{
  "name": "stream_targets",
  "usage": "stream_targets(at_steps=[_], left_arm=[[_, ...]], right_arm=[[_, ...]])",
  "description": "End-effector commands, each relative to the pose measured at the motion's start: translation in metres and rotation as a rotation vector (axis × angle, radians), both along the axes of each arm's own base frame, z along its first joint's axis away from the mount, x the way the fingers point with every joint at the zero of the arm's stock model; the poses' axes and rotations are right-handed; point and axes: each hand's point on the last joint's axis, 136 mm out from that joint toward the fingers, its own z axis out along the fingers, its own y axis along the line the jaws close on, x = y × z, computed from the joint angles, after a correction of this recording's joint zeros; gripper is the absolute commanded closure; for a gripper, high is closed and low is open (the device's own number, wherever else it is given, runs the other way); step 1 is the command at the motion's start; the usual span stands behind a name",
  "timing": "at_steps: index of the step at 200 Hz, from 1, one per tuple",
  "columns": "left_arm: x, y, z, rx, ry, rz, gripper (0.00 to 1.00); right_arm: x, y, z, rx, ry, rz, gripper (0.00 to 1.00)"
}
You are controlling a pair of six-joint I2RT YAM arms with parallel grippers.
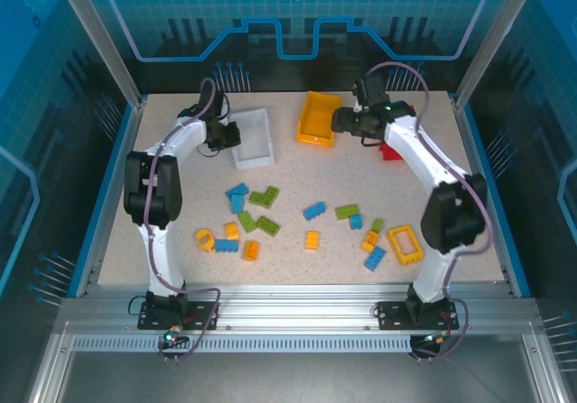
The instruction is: Sort the legos into containers by color
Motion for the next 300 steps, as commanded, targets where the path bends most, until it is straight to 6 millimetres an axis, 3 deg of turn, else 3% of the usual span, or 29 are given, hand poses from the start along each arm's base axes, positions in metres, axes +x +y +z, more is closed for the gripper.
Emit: stream_targets(at_steps=[1,45,51,54,59,121,146,184,210,213,215,236,269,300], left_arm=[[0.009,-0.015,0.008,-0.039,-0.023,-0.019,0.93],[0.005,-0.035,0.005,-0.025,-0.019,-0.048,0.93],[0.004,-0.035,0.004,-0.018,-0.017,-0.048,0.93],[0.004,-0.036,0.003,-0.016,-0.014,-0.048,0.93],[0.004,-0.036,0.004,-0.015,-0.014,-0.048,0.93],[0.0,-0.034,0.002,0.036,-0.007,-0.047,0.93],[-0.001,-0.031,0.0,0.051,-0.003,-0.04,0.93],[0.0,-0.029,0.003,0.067,-0.018,-0.045,0.93],[0.0,-0.027,0.006,0.088,-0.025,-0.057,0.93],[0.0,-0.026,0.006,0.089,-0.024,-0.06,0.93],[0.0,-0.026,0.006,0.09,-0.023,-0.061,0.93],[-0.003,-0.026,0.007,0.103,-0.022,-0.074,0.93],[-0.008,-0.027,0.008,0.13,-0.018,-0.099,0.93],[-0.016,-0.026,0.005,0.154,-0.002,-0.097,0.93]], right_arm=[[0.032,-0.002,-0.013,-0.015,0.009,-0.032,0.3],[0.075,-0.001,-0.071,-0.038,0.114,-0.057,0.35],[0.079,0.0,-0.069,-0.034,0.106,-0.054,0.36],[0.081,0.0,-0.083,-0.042,0.129,-0.052,0.37],[0.083,0.0,-0.09,-0.046,0.137,-0.053,0.37],[0.11,0.001,-0.12,-0.048,0.153,-0.043,0.5],[0.112,0.0,-0.127,-0.066,0.161,-0.037,0.64],[0.096,0.003,-0.113,-0.135,0.149,0.004,0.82],[0.067,0.011,-0.098,-0.178,0.135,0.045,0.84],[0.063,0.012,-0.104,-0.185,0.146,0.052,0.84],[0.06,0.013,-0.094,-0.183,0.127,0.054,0.84],[0.031,0.022,-0.085,-0.194,0.102,0.082,0.84],[-0.003,0.039,-0.088,-0.196,0.117,0.109,0.84],[-0.014,0.049,-0.096,-0.189,0.129,0.109,0.84]])
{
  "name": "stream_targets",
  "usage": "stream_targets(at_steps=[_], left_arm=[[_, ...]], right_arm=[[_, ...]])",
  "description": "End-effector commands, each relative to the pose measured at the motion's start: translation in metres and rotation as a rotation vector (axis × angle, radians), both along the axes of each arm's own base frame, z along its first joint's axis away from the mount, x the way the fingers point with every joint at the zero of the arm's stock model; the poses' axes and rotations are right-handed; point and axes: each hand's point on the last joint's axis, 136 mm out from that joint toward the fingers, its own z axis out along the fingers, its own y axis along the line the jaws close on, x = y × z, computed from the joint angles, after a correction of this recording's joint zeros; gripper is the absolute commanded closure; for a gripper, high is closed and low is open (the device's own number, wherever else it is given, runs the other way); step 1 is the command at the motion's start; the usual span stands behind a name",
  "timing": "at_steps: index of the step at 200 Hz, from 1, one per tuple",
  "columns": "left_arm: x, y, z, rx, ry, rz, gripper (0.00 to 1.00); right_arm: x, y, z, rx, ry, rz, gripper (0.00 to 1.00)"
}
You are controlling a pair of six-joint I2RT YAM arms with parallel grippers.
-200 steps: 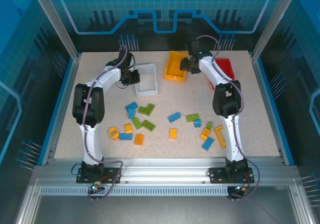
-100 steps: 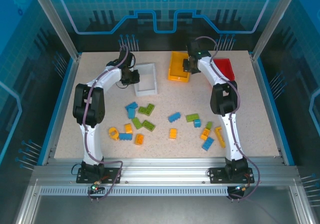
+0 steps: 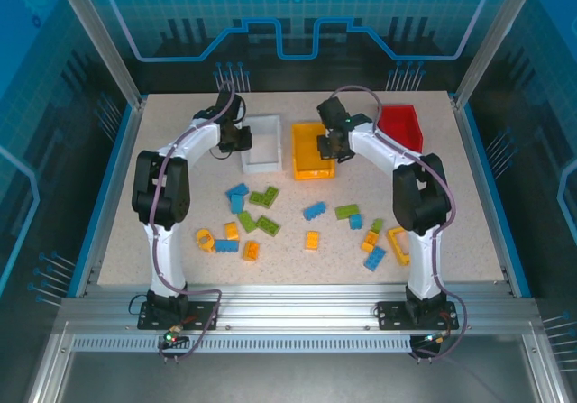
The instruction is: Sort the legos into containers by color
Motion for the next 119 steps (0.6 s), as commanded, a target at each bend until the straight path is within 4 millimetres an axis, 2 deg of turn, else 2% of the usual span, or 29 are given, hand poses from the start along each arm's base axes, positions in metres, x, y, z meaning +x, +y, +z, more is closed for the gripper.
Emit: stream_targets(at_steps=[1,47,97,119], left_arm=[[-0.011,0.002,0.013,0.05,0.0,-0.014,0.93],[-0.023,0.004,0.008,0.039,0.011,0.016,0.93],[-0.022,-0.001,0.012,0.018,-0.002,0.013,0.93],[-0.023,-0.004,0.013,0.013,-0.002,0.008,0.9]], right_arm=[[0.004,0.004,0.01,0.021,-0.052,-0.029,0.84],[0.011,0.007,-0.002,0.014,-0.042,-0.044,0.83],[0.023,0.02,-0.013,0.028,-0.021,-0.031,0.82],[0.02,0.021,-0.018,0.026,-0.006,-0.026,0.77]])
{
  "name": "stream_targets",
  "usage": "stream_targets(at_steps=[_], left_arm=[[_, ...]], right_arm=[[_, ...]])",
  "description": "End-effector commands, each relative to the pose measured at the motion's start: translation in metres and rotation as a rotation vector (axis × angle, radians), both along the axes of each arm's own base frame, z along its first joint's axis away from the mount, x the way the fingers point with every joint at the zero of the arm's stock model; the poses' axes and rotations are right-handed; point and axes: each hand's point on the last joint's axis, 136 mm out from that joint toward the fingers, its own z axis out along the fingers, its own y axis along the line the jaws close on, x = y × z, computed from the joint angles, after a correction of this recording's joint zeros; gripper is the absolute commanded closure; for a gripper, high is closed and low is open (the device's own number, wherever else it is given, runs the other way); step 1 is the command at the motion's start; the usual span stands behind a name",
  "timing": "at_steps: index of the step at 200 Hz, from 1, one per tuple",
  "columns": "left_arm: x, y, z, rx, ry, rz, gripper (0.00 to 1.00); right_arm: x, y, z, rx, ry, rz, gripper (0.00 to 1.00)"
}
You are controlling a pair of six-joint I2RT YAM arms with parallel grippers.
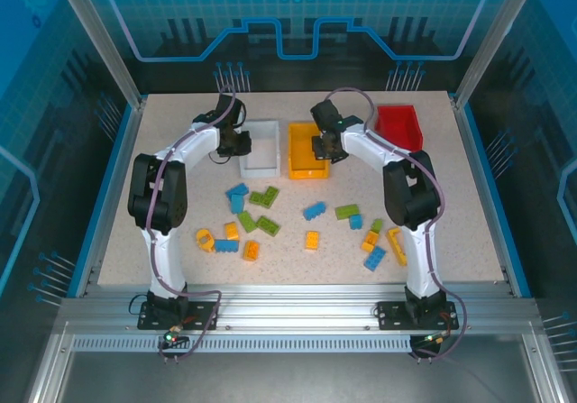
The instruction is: Sort the legos into containers by color
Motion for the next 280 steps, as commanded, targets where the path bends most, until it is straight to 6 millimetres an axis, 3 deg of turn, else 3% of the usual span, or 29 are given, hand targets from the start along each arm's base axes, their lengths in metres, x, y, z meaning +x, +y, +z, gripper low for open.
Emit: stream_targets(at_steps=[1,31,65,85,110,138,159,173,191,225,248,251,260,280], left_arm=[[-0.005,-0.007,0.012,-0.017,-0.015,0.001,0.89],[-0.006,-0.007,0.019,-0.017,-0.025,0.014,0.7],[-0.006,-0.009,0.045,-0.042,-0.068,0.035,0.62],[-0.004,-0.011,0.07,-0.063,-0.124,0.035,0.56],[-0.005,-0.017,0.106,-0.102,-0.192,0.027,0.53],[-0.018,-0.047,0.148,-0.233,-0.291,-0.035,0.47],[-0.041,-0.085,0.169,-0.366,-0.35,-0.105,0.44],[-0.062,-0.111,0.183,-0.424,-0.406,-0.141,0.42],[-0.092,-0.142,0.201,-0.491,-0.479,-0.179,0.4],[-0.141,-0.194,0.207,-0.554,-0.537,-0.255,0.37],[-0.157,-0.213,0.202,-0.573,-0.511,-0.289,0.37],[-0.159,-0.215,0.202,-0.575,-0.509,-0.293,0.37],[-0.162,-0.22,0.199,-0.572,-0.498,-0.309,0.37],[-0.166,-0.225,0.193,-0.559,-0.476,-0.331,0.38]], right_arm=[[0.003,0.009,0.002,0.02,-0.003,0.002,0.77],[0.0,0.002,0.012,0.021,-0.012,-0.019,0.57],[0.001,-0.019,0.062,0.056,-0.088,-0.052,0.44],[0.001,-0.051,0.092,0.062,-0.133,-0.094,0.39],[0.002,-0.119,0.11,0.071,-0.161,-0.213,0.38],[0.005,-0.206,0.104,0.105,-0.149,-0.397,0.38],[0.016,-0.249,0.098,0.105,-0.149,-0.476,0.35],[0.026,-0.268,0.088,0.092,-0.124,-0.498,0.34],[0.044,-0.278,0.075,0.081,-0.095,-0.479,0.34],[0.066,-0.287,0.047,0.032,-0.023,-0.443,0.36],[0.067,-0.301,0.041,0.006,-0.001,-0.465,0.41],[0.067,-0.303,0.029,0.003,0.022,-0.468,0.41],[0.068,-0.307,0.024,0.001,0.031,-0.465,0.43],[0.073,-0.307,0.017,-0.005,0.036,-0.429,0.47]])
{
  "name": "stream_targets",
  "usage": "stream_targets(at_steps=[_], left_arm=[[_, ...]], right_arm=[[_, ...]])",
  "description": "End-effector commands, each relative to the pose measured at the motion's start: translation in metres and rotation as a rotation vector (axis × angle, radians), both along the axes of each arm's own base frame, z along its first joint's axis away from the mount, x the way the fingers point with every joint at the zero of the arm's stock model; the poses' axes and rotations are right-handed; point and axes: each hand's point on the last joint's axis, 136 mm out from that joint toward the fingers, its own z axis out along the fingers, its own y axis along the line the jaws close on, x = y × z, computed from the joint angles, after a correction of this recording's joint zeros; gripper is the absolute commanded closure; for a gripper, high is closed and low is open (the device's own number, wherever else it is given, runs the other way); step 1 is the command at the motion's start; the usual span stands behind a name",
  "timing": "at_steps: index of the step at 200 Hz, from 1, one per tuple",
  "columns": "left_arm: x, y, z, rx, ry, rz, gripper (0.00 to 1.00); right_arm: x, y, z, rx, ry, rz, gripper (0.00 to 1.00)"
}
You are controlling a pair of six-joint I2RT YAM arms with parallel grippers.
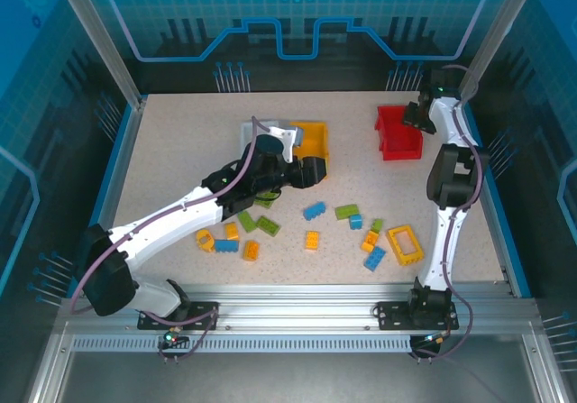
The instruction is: Sort the legos into containers by color
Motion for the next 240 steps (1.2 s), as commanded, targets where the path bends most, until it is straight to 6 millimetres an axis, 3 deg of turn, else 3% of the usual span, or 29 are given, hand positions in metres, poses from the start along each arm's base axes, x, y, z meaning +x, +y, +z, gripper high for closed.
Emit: stream_targets(at_steps=[1,45,65,94,114,121,139,172,202,240], left_arm=[[0.002,-0.004,0.003,-0.016,-0.015,0.017,0.38],[0.001,-0.004,-0.003,0.021,-0.014,0.004,0.38],[0.0,-0.001,-0.003,0.037,-0.022,0.005,0.38],[-0.001,0.004,-0.008,0.072,-0.023,0.012,0.39],[-0.003,0.012,-0.008,0.096,-0.028,0.028,0.39],[-0.003,0.015,-0.007,0.1,-0.033,0.037,0.39],[-0.004,0.025,-0.01,0.121,-0.021,0.059,0.39],[-0.011,0.039,-0.023,0.15,0.03,0.084,0.39],[-0.02,0.046,-0.031,0.135,0.059,0.093,0.39],[-0.025,0.05,-0.036,0.122,0.083,0.1,0.39]], right_arm=[[-0.003,-0.011,-0.008,-0.007,0.046,0.031,0.48],[0.007,-0.006,-0.022,-0.029,0.073,0.097,0.65],[0.007,-0.001,-0.017,-0.052,0.069,0.122,0.77],[0.004,0.022,-0.006,-0.122,0.061,0.205,0.88],[-0.006,0.042,-0.004,-0.17,0.073,0.25,0.9],[-0.011,0.05,0.011,-0.183,0.048,0.261,0.91],[-0.027,0.074,0.019,-0.181,0.032,0.295,0.91],[-0.064,0.111,0.016,-0.148,0.037,0.329,0.9],[-0.082,0.121,0.002,-0.089,0.051,0.309,0.9],[-0.081,0.131,-0.004,-0.025,0.038,0.3,0.9]])
